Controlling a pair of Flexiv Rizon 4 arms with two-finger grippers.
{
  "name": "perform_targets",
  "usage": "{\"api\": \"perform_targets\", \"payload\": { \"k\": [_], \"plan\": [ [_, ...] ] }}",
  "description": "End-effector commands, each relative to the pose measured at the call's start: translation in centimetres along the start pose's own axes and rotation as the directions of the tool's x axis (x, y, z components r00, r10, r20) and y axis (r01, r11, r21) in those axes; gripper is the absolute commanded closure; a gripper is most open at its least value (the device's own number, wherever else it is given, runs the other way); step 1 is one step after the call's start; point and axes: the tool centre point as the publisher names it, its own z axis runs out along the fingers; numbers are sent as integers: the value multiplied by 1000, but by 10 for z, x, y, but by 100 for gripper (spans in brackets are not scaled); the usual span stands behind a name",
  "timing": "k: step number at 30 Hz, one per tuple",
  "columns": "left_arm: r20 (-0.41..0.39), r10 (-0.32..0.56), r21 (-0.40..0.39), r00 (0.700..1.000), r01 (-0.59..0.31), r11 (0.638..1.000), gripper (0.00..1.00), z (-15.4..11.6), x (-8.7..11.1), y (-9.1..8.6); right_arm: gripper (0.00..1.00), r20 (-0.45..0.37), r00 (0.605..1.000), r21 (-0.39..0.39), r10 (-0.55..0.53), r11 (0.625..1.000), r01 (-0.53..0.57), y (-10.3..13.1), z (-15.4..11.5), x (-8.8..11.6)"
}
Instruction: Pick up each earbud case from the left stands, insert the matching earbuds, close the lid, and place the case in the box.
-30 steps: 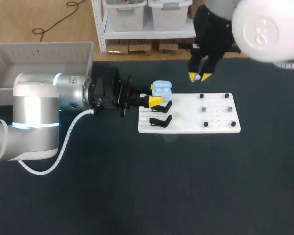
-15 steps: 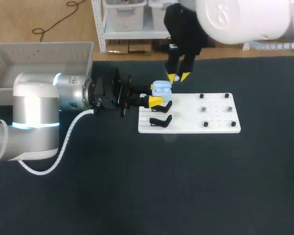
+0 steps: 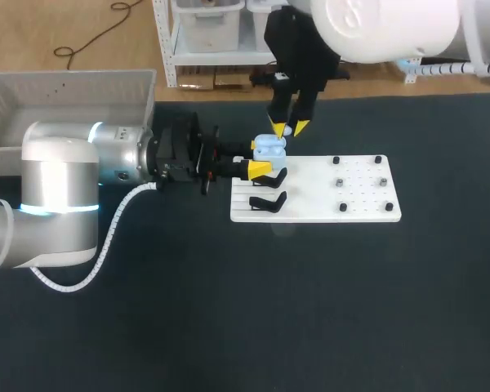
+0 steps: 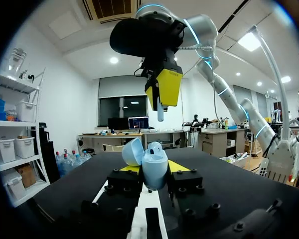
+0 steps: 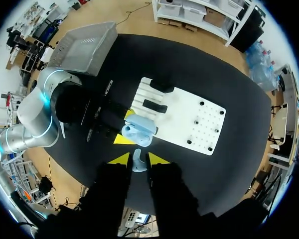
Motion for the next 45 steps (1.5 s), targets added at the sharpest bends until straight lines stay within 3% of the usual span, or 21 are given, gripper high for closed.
{"api": "perform_targets", "payload": {
  "k": [1,13,45],
  "plan": [
    [0,0,1,1000,0,1000,100,0,0,1,100,-4,1000,4,-20,1000,20,3,2,-1],
    [0,0,1,1000,0,1000,100,0,0,1,100,-53,990,64,-132,989,135,13,18,-11],
    [0,0,1,1000,0,1000,100,0,0,1,100,-84,983,86,-161,982,169,15,34,-19]
  ]
}}
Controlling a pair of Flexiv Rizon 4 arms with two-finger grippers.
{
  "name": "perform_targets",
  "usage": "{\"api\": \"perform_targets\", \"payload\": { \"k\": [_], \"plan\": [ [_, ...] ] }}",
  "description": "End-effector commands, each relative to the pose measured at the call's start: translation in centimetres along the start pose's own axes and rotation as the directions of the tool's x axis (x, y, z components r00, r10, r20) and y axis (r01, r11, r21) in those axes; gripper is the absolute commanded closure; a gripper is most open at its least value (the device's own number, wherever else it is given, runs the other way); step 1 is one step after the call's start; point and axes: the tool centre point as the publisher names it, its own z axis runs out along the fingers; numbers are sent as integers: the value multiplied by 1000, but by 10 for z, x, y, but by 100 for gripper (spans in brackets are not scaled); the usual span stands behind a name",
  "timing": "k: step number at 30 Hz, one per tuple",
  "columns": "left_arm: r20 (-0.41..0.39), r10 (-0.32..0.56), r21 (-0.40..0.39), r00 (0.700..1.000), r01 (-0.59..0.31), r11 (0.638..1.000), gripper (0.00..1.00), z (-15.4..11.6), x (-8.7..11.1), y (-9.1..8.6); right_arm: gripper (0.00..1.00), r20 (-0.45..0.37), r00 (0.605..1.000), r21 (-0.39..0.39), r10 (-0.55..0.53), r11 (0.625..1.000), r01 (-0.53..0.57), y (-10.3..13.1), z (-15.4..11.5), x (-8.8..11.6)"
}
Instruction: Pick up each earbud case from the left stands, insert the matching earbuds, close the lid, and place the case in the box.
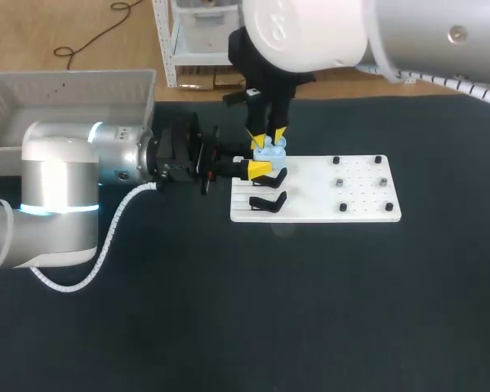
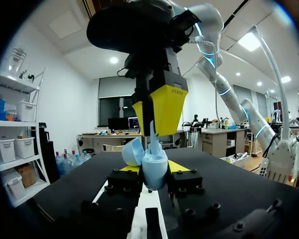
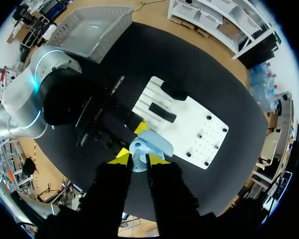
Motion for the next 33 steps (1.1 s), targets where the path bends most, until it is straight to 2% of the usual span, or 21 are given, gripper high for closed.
{"api": "perform_targets", "payload": {
  "k": [1,33],
  "plan": [
    [0,0,1,1000,0,1000,100,0,0,1,100,-4,1000,2,-1,1000,1,0,1,-2],
    [0,0,1,1000,0,1000,100,0,0,1,100,-36,999,21,1,1000,0,1,11,-10]
  ]
}}
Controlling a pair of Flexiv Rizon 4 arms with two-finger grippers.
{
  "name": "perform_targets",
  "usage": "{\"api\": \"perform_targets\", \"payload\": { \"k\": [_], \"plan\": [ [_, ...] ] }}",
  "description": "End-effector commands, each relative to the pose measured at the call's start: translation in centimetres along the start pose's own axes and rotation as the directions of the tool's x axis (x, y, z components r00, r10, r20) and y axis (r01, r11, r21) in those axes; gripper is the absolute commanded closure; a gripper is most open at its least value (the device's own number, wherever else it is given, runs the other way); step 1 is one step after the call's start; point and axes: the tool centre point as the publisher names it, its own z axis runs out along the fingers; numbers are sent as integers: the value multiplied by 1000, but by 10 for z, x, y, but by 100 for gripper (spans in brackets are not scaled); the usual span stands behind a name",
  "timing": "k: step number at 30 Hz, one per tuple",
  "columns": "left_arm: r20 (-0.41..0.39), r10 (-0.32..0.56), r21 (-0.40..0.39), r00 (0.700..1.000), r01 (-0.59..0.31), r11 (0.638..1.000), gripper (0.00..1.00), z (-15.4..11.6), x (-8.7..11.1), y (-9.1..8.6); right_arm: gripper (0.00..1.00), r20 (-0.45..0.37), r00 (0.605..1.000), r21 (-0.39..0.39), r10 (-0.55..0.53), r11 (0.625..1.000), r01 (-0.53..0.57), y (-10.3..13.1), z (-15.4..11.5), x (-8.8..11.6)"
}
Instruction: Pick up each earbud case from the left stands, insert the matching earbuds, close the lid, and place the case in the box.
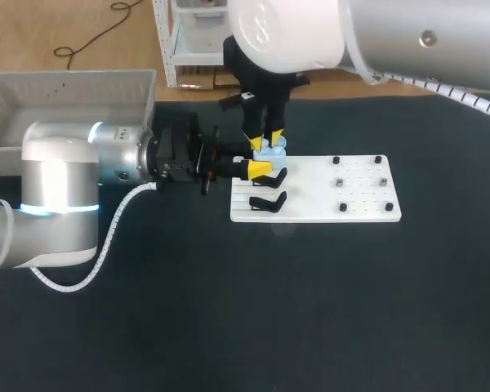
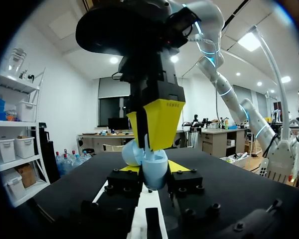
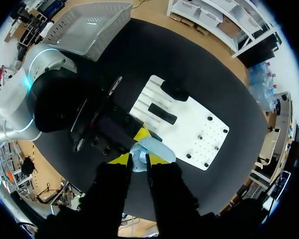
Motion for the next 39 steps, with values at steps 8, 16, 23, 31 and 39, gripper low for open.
{"api": "perform_targets", "payload": {
  "k": [8,16,23,31,39],
  "plan": [
    [0,0,1,1000,0,1000,100,0,0,1,18,-6,1000,10,5,1000,-5,4,-5,2],
    [0,0,1,1000,0,1000,100,0,0,1,0,79,993,-56,85,995,-81,-11,-33,13],
    [0,0,1,1000,0,1000,100,0,0,1,0,187,934,-108,303,952,-287,-48,-32,-7],
    [0,0,1,1000,0,1000,100,0,0,1,0,182,899,-98,398,917,-386,-72,-6,-34],
    [0,0,1,1000,0,1000,100,0,0,1,0,125,910,-33,394,919,-393,-73,16,-31]
  ]
}}
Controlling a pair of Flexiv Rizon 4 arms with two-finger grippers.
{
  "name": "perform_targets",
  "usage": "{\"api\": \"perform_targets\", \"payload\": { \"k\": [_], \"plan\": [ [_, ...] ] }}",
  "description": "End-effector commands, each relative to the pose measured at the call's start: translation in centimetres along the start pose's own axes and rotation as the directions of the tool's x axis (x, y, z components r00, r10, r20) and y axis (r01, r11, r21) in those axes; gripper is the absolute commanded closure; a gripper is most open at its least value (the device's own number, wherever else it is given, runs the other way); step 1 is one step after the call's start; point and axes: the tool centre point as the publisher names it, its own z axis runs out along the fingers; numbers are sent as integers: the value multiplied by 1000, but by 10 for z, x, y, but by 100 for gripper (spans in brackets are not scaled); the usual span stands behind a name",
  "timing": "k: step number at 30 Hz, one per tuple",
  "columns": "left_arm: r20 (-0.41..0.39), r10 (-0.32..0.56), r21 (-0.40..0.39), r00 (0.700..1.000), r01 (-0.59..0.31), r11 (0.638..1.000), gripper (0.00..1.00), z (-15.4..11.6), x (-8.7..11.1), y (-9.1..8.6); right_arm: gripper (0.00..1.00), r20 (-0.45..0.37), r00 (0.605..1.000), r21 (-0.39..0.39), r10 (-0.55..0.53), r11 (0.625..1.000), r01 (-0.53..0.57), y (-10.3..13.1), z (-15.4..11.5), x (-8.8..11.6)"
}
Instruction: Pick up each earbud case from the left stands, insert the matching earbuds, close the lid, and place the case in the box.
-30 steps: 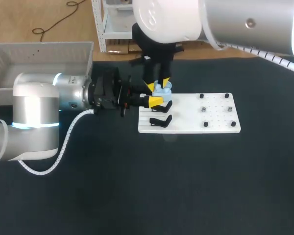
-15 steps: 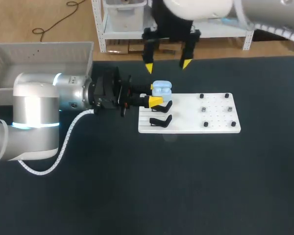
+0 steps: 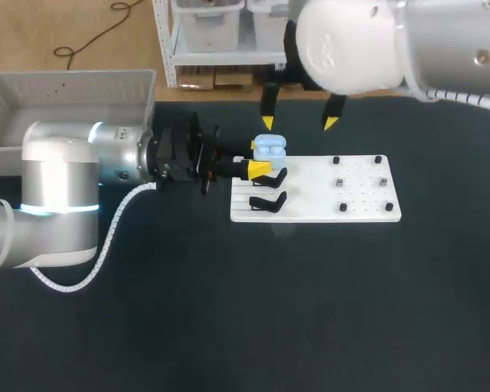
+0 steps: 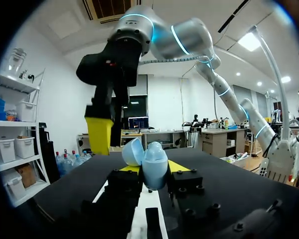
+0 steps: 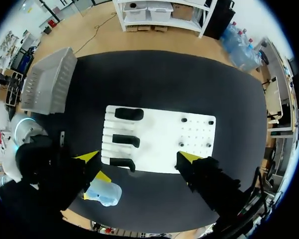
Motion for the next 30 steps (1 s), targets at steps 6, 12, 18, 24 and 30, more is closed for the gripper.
{"api": "perform_targets", "payload": {
  "k": [6,12,18,24,30],
  "plan": [
    [-1,0,1,1000,0,1000,100,0,0,0,0,-52,999,31,-11,999,13,4,-7,16],
    [-1,0,1,1000,0,1000,100,0,0,0,0,-88,996,40,-16,999,19,7,-9,32],
    [-1,0,1,1000,0,1000,100,0,0,0,0,46,999,42,-24,999,22,2,-24,32],
    [-22,-7,-20,1000,7,1000,100,-4,-4,-1,0,249,963,-19,-103,994,111,-4,-73,48],
    [-65,-53,-117,996,45,992,100,-24,-25,-6,0,363,916,-53,-170,978,202,-6,-100,80]
  ]
}}
